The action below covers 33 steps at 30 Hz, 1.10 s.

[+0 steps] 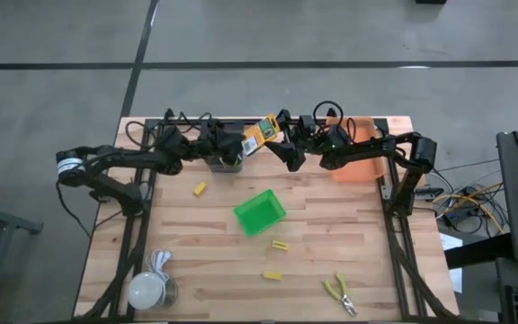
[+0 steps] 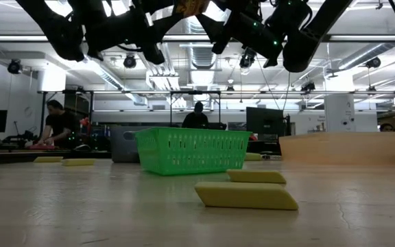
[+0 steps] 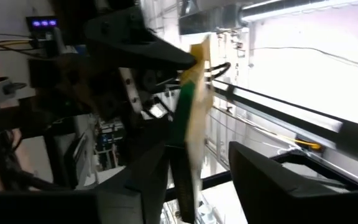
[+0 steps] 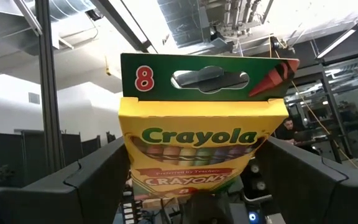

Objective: Pick & Place School Supplies
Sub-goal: Stack the yellow crayon box on the yellow crayon box in the black bin

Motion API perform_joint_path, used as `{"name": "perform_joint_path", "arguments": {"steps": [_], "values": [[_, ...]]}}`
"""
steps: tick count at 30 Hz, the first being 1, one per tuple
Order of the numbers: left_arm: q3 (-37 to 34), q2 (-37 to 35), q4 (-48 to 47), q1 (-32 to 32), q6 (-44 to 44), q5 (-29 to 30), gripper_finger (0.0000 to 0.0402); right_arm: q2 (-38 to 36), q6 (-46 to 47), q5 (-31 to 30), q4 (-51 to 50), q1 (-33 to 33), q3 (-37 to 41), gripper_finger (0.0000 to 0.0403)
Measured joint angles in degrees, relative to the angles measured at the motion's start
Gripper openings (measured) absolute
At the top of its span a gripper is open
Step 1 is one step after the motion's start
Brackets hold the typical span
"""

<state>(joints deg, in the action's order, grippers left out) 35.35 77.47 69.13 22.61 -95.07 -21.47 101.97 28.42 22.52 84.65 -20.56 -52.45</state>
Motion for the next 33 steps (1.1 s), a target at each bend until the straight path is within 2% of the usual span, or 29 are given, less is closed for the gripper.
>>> {"name": "perform_joint_path", "arguments": {"steps": [10,16,33], "values": [[0.0,0.0,-2.5,0.0,0.1,0.3,0.0091,0.0,0.0,0.0,0.0,0.2,0.0,0.0327],[0.0,0.0,-2.2,0.0,0.4,0.8,0.006,0.0,0.0,0.0,0.1,0.2,0.0,0.0327],[0.0,-0.1,-2.4,0.0,0.6,1.4,0.005,0.0,0.1,-0.1,-0.2,0.2,0.1,0.0327]]}}
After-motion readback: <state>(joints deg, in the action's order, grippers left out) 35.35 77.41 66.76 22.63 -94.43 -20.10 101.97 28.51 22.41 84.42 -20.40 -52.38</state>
